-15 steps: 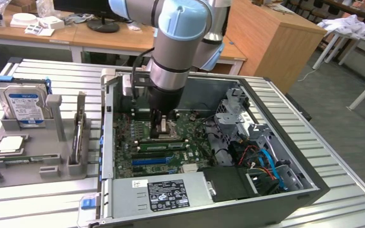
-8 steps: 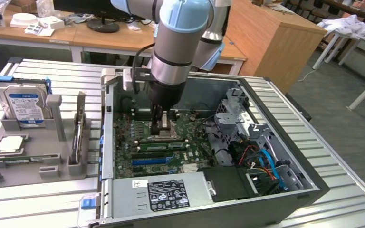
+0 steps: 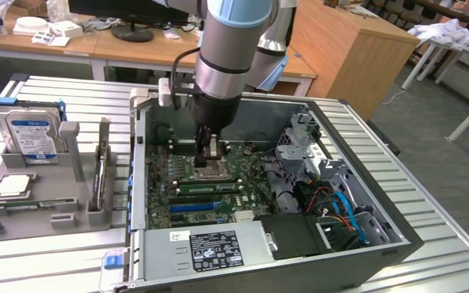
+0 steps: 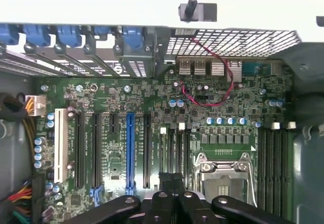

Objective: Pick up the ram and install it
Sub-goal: 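Press down the ram until it locks into place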

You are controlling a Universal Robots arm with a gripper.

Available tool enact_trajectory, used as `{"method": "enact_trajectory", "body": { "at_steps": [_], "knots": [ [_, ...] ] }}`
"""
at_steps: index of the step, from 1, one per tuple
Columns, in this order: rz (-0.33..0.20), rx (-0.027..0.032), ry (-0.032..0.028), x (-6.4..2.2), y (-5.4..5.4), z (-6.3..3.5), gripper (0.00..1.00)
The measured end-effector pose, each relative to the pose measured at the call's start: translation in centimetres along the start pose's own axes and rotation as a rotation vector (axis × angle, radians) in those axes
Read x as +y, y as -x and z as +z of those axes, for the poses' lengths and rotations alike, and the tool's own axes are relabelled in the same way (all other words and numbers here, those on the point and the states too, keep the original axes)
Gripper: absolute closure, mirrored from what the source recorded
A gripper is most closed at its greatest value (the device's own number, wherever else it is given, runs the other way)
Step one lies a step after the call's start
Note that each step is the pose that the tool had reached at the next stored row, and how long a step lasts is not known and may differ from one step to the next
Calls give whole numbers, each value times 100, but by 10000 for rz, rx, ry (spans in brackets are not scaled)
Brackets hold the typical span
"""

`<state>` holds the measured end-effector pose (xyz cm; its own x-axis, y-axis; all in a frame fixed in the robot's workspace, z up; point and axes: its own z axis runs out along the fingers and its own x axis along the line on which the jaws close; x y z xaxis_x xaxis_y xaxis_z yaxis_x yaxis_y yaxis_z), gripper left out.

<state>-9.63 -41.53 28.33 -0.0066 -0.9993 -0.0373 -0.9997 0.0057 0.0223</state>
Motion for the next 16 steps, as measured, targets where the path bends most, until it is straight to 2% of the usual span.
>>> {"method": "enact_trajectory", "body": {
  "at_steps": [10,16],
  "knots": [
    [0,1,0,5,8,-216,89],
    [0,0,0,7,12,-308,89]
  ]
}}
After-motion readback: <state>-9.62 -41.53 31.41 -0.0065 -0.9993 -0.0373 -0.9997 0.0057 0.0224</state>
